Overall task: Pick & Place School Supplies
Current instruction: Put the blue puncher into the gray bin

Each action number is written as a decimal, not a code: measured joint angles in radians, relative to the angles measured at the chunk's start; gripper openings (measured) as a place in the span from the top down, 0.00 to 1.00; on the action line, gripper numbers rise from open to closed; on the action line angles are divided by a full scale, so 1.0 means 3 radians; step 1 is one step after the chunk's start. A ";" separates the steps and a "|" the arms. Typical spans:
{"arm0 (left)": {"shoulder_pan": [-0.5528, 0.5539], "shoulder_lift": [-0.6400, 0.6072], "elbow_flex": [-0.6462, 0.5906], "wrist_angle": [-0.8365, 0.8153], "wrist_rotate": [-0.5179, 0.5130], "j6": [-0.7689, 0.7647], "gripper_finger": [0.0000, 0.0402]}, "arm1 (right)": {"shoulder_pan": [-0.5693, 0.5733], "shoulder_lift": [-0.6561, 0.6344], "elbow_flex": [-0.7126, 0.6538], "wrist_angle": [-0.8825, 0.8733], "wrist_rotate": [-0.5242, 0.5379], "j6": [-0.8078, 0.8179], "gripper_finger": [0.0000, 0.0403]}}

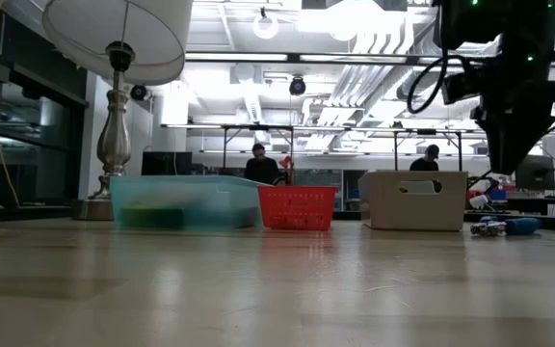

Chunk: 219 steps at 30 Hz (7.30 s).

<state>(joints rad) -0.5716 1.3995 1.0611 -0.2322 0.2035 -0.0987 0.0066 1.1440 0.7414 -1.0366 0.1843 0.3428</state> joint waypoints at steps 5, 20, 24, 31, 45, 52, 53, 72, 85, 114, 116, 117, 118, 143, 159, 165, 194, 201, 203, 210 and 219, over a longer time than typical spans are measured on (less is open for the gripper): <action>0.0000 0.0000 0.0000 0.0092 0.0000 -0.0040 0.70 | -0.0028 0.0294 0.0000 -0.0018 -0.0006 -0.0022 0.62; 0.0000 0.0000 0.0000 0.0305 0.0003 -0.0023 0.70 | -0.0400 0.0795 0.0000 0.0020 -0.0177 -0.0335 0.62; 0.0000 0.0000 0.0000 0.0353 0.0003 -0.0023 0.70 | -0.0400 0.0797 0.0000 0.0020 -0.0240 -0.0391 0.62; 0.0000 0.0001 0.0000 0.0359 0.0004 -0.0023 0.70 | -0.0290 0.0797 0.0000 0.0019 -0.0357 -0.0625 0.62; 0.0000 0.0000 0.0000 0.0457 0.0004 -0.0023 0.70 | -0.0040 0.0797 0.0079 0.0016 -0.0290 -0.0765 0.62; 0.0000 0.0001 0.0000 0.0545 0.0004 -0.0034 0.70 | -0.0092 0.0797 0.0136 0.0009 -0.0106 -0.1633 0.62; 0.0000 0.0001 0.0000 0.0550 0.0005 -0.0060 0.70 | -0.0119 0.0797 0.0136 0.0009 -0.0110 -0.1737 0.62; 0.0000 0.0001 0.0000 0.0566 0.0005 -0.0198 0.70 | -0.0487 0.0797 -0.0232 0.0149 -0.0296 -0.2003 0.62; 0.0000 0.0001 0.0000 0.0576 0.0004 -0.0196 0.70 | -0.0494 0.0797 -0.0296 0.0465 -0.0277 -0.2005 0.62; 0.0000 0.0002 0.0000 0.0584 0.0004 -0.0193 0.70 | -0.0655 0.0787 -0.0518 0.0685 -0.0381 -0.1993 0.62; 0.0000 0.0002 0.0000 0.0593 0.0004 -0.0193 0.70 | -0.0655 0.0787 -0.0518 0.0685 -0.0377 -0.1993 0.62; 0.0000 0.0002 0.0000 0.0593 0.0004 -0.0193 0.70 | -0.0655 0.0787 -0.0518 0.0685 -0.0377 -0.1993 0.62; 0.0000 0.0002 0.0000 0.0593 0.0004 -0.0193 0.70 | -0.0655 0.0788 -0.0518 0.0685 -0.0377 -0.1993 0.62; 0.0000 0.0002 0.0000 0.0593 0.0004 -0.0194 0.70 | -0.0656 0.0790 -0.0519 0.0665 -0.0462 -0.2037 0.89; 0.0000 0.0002 0.0000 0.0604 0.0005 -0.0195 0.70 | -0.0054 0.0799 -0.0260 0.0326 -0.0534 -0.1868 0.90; 0.0000 0.0002 0.0000 0.0606 0.0005 -0.0196 0.70 | 0.0202 0.0798 -0.0115 0.0295 -0.0511 -0.1697 0.90; 0.0000 0.0002 0.0000 0.0641 0.0005 -0.0196 0.70 | -0.0103 0.0793 0.1065 -0.0110 -0.0319 0.0206 0.90; 0.0000 0.0002 0.0000 0.0641 0.0005 -0.0200 0.70 | -0.0579 0.0793 0.1118 0.0136 -0.0385 0.0687 0.90; 0.0000 0.0002 0.0000 0.0641 0.0005 -0.0257 0.70 | -0.0722 0.0793 0.1118 0.0203 -0.0447 0.0794 0.89; 0.0000 0.0002 0.0000 0.0627 0.0005 -0.0324 0.70 | -0.1091 0.0793 0.1118 0.0481 -0.0550 0.1048 0.91; 0.0000 0.0002 0.0000 0.0626 0.0005 -0.0349 0.70 | -0.1301 0.0793 0.1118 0.0856 -0.0544 0.1404 0.91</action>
<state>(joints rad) -0.5716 1.4002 1.0611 -0.0444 0.2050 -0.2033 -0.3837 1.3819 1.0767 -0.7799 0.0212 0.7640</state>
